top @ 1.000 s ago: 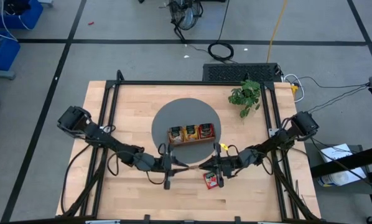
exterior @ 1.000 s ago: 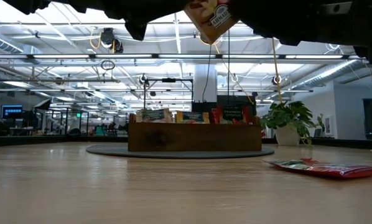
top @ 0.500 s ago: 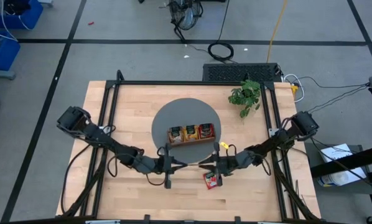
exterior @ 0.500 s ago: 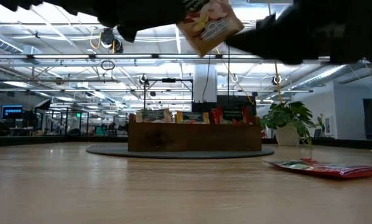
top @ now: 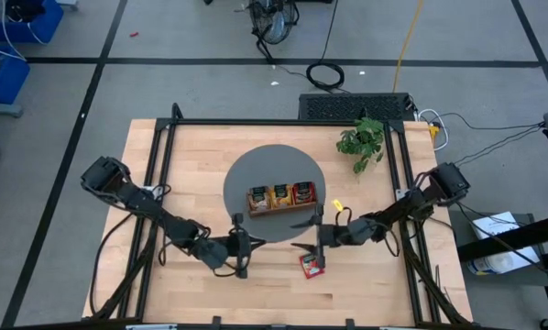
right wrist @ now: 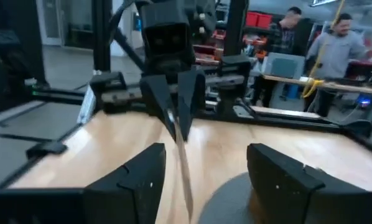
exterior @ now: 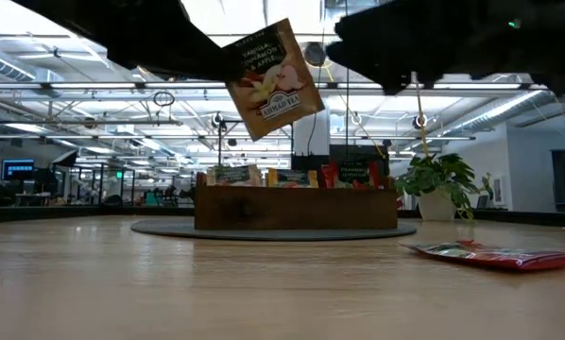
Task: Pick & Place Tea
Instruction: Put the brown tea bag into the left section of the wooden organizer
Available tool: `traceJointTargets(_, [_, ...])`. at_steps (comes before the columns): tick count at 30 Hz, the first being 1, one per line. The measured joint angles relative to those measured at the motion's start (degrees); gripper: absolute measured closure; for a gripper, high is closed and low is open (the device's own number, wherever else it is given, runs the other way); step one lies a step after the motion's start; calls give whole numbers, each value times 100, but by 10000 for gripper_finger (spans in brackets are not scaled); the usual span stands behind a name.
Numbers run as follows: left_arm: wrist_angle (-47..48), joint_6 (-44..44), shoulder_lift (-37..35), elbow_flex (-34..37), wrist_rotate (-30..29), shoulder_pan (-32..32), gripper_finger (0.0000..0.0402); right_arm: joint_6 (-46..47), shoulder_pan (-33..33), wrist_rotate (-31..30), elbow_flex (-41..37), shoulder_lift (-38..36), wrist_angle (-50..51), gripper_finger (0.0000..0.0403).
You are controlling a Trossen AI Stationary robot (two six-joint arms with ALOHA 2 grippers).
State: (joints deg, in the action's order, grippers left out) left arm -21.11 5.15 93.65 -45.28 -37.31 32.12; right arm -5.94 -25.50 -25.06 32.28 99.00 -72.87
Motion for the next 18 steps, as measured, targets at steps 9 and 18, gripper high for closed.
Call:
traceJointTargets(9, [13, -14, 13, 0, -34, -70, 401, 529, 360, 737, 1046, 4, 1921, 203])
traceJointTargets(18, [31, -42, 13, 0, -29, -121, 401, 529, 378, 743, 1151, 4, 1958, 227])
